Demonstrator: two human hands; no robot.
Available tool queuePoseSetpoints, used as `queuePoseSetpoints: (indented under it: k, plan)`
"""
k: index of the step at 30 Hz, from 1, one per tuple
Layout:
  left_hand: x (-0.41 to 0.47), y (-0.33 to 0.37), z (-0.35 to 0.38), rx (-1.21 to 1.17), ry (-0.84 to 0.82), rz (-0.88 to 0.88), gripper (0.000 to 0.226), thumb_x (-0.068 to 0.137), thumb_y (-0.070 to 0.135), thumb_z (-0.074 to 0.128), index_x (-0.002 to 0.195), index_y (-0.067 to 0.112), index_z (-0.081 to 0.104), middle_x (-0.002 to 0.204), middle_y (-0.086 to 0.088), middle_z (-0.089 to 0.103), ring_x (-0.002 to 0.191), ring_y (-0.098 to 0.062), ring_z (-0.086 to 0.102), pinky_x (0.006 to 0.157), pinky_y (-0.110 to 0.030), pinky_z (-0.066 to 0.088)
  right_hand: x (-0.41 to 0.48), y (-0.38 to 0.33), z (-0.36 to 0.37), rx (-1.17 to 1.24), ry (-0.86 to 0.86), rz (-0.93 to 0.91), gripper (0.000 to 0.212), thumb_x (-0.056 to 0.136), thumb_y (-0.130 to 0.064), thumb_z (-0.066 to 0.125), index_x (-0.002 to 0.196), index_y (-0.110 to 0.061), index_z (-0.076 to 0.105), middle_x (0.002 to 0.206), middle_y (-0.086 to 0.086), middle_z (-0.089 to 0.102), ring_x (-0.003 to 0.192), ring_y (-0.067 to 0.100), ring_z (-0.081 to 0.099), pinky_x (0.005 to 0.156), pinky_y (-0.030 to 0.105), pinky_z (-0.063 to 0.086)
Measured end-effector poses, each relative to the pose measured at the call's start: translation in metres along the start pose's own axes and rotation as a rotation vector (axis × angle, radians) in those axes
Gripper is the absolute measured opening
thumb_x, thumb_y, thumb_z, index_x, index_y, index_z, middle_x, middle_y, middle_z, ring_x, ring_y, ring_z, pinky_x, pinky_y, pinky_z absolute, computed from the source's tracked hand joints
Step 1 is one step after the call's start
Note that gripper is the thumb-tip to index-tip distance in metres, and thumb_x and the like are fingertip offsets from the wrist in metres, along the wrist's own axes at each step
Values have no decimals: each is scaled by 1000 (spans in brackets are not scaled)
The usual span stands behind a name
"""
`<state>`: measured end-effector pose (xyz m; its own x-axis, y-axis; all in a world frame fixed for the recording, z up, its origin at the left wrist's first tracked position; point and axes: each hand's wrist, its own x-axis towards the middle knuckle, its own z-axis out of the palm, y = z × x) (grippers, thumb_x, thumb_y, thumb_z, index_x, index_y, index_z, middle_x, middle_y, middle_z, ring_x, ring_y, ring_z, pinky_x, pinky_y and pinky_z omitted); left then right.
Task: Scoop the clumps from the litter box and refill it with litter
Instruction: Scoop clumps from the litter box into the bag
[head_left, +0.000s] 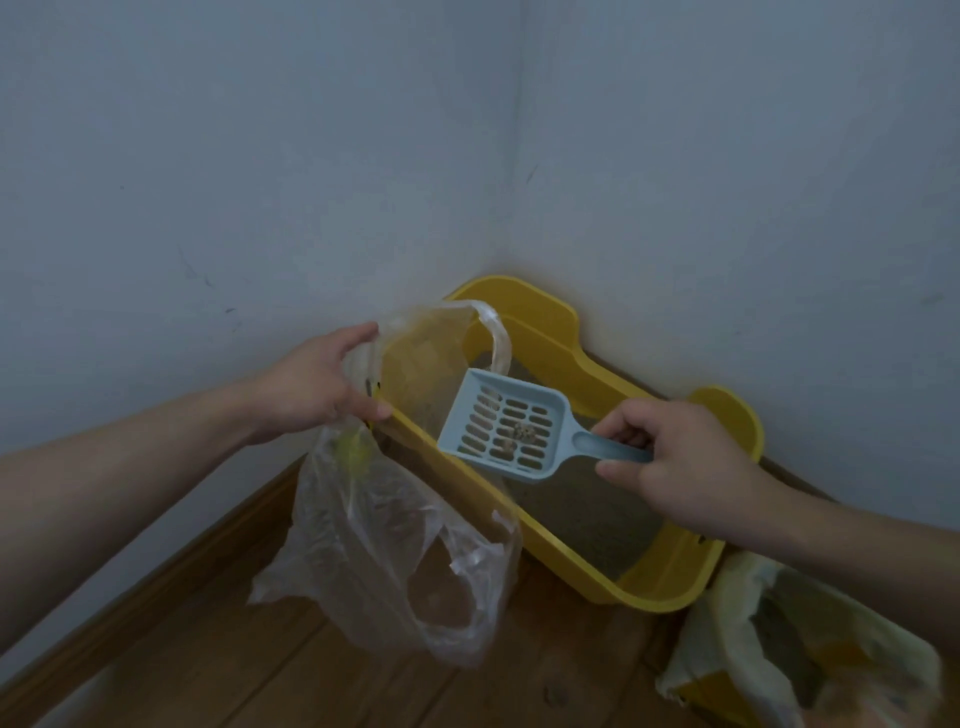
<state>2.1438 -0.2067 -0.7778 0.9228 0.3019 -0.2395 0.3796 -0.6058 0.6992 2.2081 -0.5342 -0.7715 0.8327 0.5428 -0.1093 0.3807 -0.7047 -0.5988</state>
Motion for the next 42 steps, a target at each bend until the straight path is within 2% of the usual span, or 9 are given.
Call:
queuePoseSetpoints:
  k: [4, 8, 13, 19, 24, 28, 32, 38, 42]
  plan:
    - [-11, -1, -5, -60, -17, -5, 97, 69, -2, 82, 151, 17, 33, 142, -34, 37, 129, -45, 41, 105, -48, 37, 4, -12, 8, -3, -23, -16, 17, 81, -21, 80, 89, -31, 70, 81, -15, 66, 76, -1, 61, 65, 18, 48]
    - [-19, -6, -10, -78, -47, -16, 101, 66, -1, 85, 151, 17, 33, 144, -30, 38, 131, -41, 42, 107, -45, 38, 7, -24, 17, -1, -40, -49, 17, 80, -21, 80, 88, -32, 71, 81, -14, 68, 76, -2, 62, 66, 21, 51]
    - [-25, -18, -16, -72, -102, 45, 114, 47, 16, 78, 151, 25, 33, 151, 9, 37, 131, -14, 47, 103, -25, 41, 12, -36, 32, -2, -90, -82, 16, 81, -21, 80, 88, -32, 71, 81, -13, 67, 76, 2, 62, 69, 28, 54]
    - [-35, -30, -25, -98, -187, 76, 115, 47, 6, 74, 151, 29, 30, 147, 14, 37, 129, -2, 42, 93, -11, 46, 20, -45, 46, -44, -165, -142, 12, 84, -25, 76, 93, -32, 73, 80, -16, 68, 77, -1, 62, 71, 28, 55]
    - [-45, -41, -29, -43, -203, 99, 117, 48, 7, 76, 153, 26, 28, 156, 11, 29, 140, -2, 30, 114, -24, 31, 26, -51, 59, -85, -213, -189, 13, 88, -25, 73, 100, -28, 75, 84, -14, 70, 79, 1, 63, 76, 33, 57]
    - [-49, -46, -31, -27, -197, 121, 115, 47, 7, 72, 152, 25, 28, 157, 10, 28, 140, 1, 28, 110, -14, 28, 31, -56, 66, -135, -285, -222, 17, 96, -25, 62, 108, -29, 72, 91, -9, 71, 84, 7, 63, 77, 39, 56]
    - [-50, -50, -34, -17, -215, 128, 116, 50, 6, 75, 152, 29, 26, 158, 12, 25, 143, -1, 23, 114, -18, 22, 37, -56, 74, -142, -349, -208, 18, 99, -23, 55, 89, -27, 69, 78, 0, 69, 73, 17, 64, 72, 49, 55]
    - [-51, -58, -34, -59, -235, 109, 116, 50, 5, 75, 152, 33, 26, 157, 12, 28, 141, -6, 33, 116, -33, 34, 42, -53, 82, 31, -440, -110, 23, 101, -18, 50, 88, -19, 69, 74, -5, 70, 64, 18, 62, 68, 44, 54]
    - [-49, -61, -34, -71, -249, 109, 116, 51, 4, 76, 151, 36, 27, 157, 13, 28, 139, -6, 36, 114, -36, 37, 46, -47, 86, 54, -444, -50, 26, 101, -20, 46, 92, -15, 70, 72, 12, 67, 57, 13, 54, 60, 37, 45]
